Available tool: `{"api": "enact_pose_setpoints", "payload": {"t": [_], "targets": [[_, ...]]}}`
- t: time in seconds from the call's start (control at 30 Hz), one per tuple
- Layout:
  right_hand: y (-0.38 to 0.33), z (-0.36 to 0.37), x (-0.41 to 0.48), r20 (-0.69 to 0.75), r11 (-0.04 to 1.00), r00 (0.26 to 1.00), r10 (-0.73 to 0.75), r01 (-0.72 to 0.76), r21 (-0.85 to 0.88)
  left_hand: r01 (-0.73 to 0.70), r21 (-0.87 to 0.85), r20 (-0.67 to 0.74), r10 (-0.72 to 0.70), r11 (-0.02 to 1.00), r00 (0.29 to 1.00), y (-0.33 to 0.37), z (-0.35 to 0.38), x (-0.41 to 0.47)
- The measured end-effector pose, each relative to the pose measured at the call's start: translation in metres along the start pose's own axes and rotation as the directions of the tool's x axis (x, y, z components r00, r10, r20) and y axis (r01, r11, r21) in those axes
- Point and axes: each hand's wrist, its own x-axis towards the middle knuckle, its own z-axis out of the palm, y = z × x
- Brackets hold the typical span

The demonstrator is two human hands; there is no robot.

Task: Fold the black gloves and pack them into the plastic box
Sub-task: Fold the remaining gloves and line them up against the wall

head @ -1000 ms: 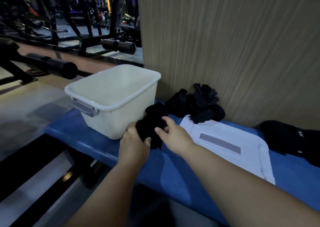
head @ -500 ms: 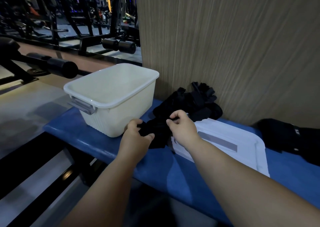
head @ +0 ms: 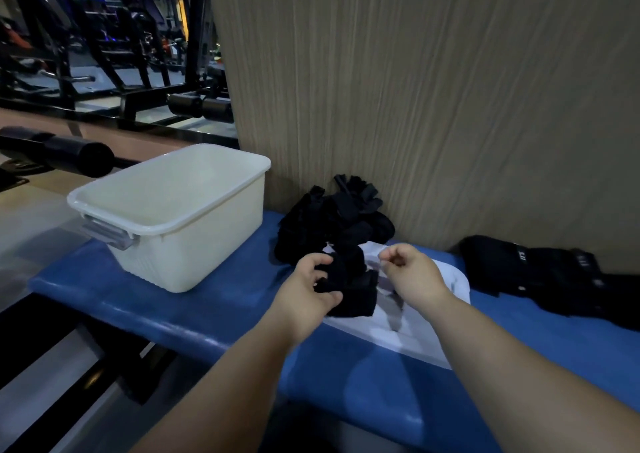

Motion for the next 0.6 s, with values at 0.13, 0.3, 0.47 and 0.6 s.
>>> {"api": "enact_pose_setpoints", "payload": {"t": [0.13, 0.3, 0.47, 0.6], "targets": [[0.011, -0.034, -0.024, 0.035, 0.970, 0.998, 0.050, -0.057, 0.238, -0.017, -0.005, 0.002, 0.017, 1.000, 1.000, 0.006, 0.033, 0.002], [0.036, -0.074, -0.057, 0.196, 0.932, 0.980, 0.022, -0.091, 0.350, -0.053, 0.025, 0.089, 0.050, 0.998, 0.995, 0.014, 0.081, -0.006], [0.064, -0.119, -0.093, 0.179, 0.934, 0.984, 0.015, -0.077, 0.350, -0.111, 0.082, 0.187, 0.094, 0.990, 0.978, 0.021, 0.130, -0.016], [0.088, -0.150, -0.121, 0.167, 0.931, 0.985, 0.038, -0.095, 0.351, -0.137, 0.128, 0.247, 0.102, 0.982, 0.964, 0.027, 0.168, -0.024]]}}
